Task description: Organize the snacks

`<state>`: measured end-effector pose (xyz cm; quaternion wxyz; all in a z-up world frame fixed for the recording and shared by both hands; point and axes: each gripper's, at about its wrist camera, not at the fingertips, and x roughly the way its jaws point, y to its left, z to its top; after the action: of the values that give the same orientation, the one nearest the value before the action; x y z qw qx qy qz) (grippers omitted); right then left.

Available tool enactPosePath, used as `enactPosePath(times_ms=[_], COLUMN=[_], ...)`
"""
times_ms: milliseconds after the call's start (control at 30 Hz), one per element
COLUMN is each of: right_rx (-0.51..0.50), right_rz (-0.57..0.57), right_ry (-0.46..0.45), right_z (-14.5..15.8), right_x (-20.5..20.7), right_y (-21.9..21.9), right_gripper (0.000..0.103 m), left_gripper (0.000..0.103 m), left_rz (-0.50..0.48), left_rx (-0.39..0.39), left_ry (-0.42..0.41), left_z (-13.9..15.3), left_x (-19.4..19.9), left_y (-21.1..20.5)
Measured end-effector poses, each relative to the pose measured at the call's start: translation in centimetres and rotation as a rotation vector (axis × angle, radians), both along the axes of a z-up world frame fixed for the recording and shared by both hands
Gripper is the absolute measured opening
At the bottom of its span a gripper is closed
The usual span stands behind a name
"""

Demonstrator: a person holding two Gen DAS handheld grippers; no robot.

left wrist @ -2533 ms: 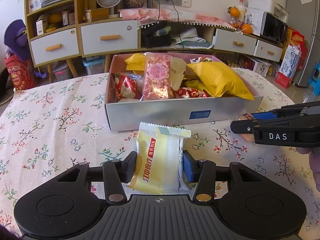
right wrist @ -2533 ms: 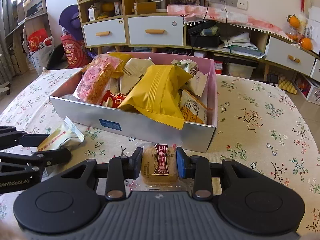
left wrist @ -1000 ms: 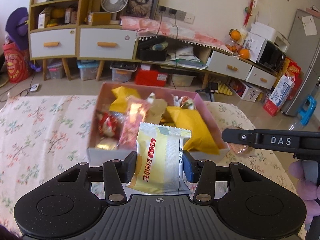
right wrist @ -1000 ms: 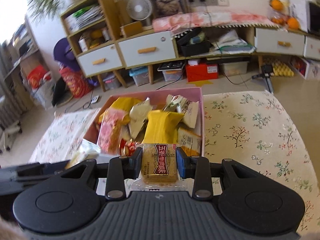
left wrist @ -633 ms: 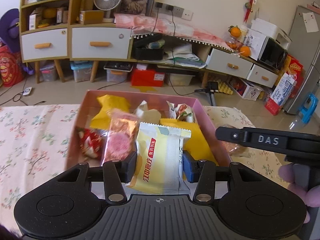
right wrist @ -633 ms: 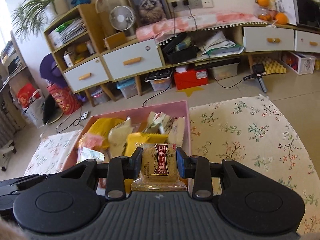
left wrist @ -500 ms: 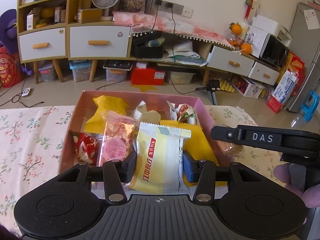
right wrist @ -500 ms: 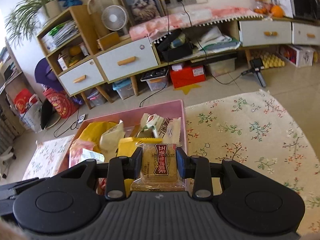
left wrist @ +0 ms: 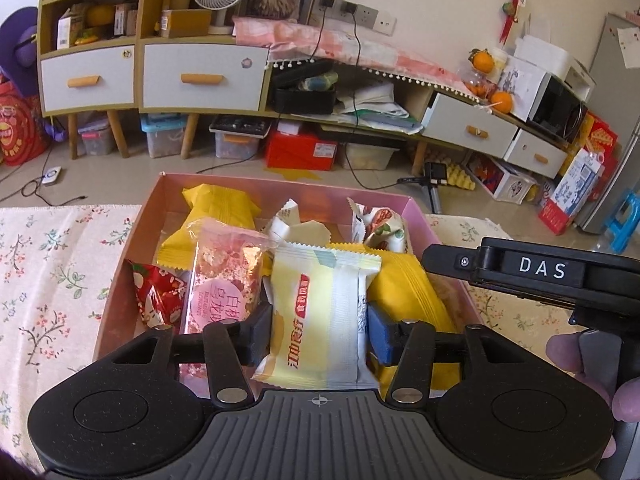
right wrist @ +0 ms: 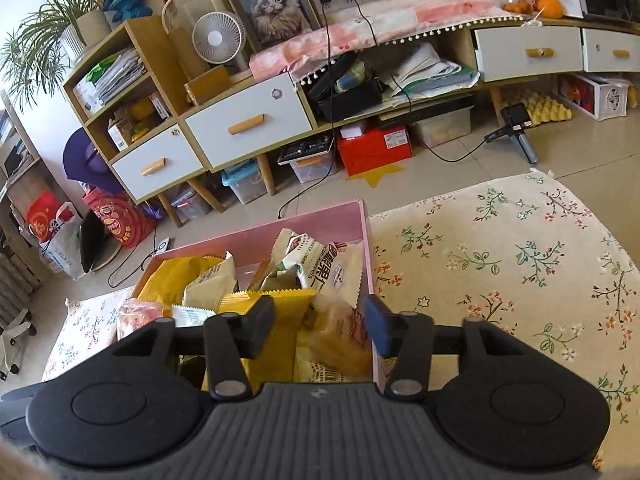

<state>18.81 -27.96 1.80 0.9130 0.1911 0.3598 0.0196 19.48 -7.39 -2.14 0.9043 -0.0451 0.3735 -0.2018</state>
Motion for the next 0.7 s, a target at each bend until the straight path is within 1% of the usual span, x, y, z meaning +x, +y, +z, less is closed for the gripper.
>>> enactPosePath(times_ms=[33, 100, 200, 300, 333, 400, 500, 567, 700], right_rx=[-0.003, -0.013, -0.030, -0.032, -0.034, -0.041, -0.048, -0.057, -0.096], right_rz=[0.000, -0.001, 0.000, -0.001, -0.003, -0.010, -0.020, -0.024, -0.028], right_ry=[-0.003, -0.013, -0.025, -0.026, -0.025, -0.024, -0.014, 0.000, 0.030], right_z=[0.2, 0.6, 1.2, 1.7, 1.9, 2.1, 2.2, 2.1, 2.1], right_x=[0.0, -0.3, -0.6, -1.1, -1.3, -1.9, -2.8, -3.5, -5.0], right_y=[0.0, 0.1, 0.1, 0.0, 0.0, -0.1, -0.3, -0.4, -0.2], right_gripper=[0.051, 0.056, 0.061, 0.065, 0.067, 0.075, 0.083, 0.087, 0.092], left_gripper=[0.054, 0.057, 0.064, 0.069, 0.072, 0.076, 0.081, 0.086, 0.091], left_rz=[0.002, 0.006, 0.004, -0.002, -0.005, -0.012, -0.022, -0.029, -0.022], left_rx=[-0.006, -0.009, -0.006, -0.022, -0.027, -0.032, -0.031, -0.027, -0.002], left_ry=[0.001, 0.002, 0.012, 0.016, 0.017, 0.018, 0.018, 0.014, 0.007], left_z=[0.1, 0.3, 0.7, 1.2, 1.3, 1.6, 1.9, 2.1, 2.3], left_x=[-0.1, -0.6, -1.1, -2.1, -2.5, -3.3, -4.6, -5.5, -7.4], left_y=[0.1, 0.3, 0.4, 0.7, 0.9, 1.1, 1.5, 1.8, 2.6])
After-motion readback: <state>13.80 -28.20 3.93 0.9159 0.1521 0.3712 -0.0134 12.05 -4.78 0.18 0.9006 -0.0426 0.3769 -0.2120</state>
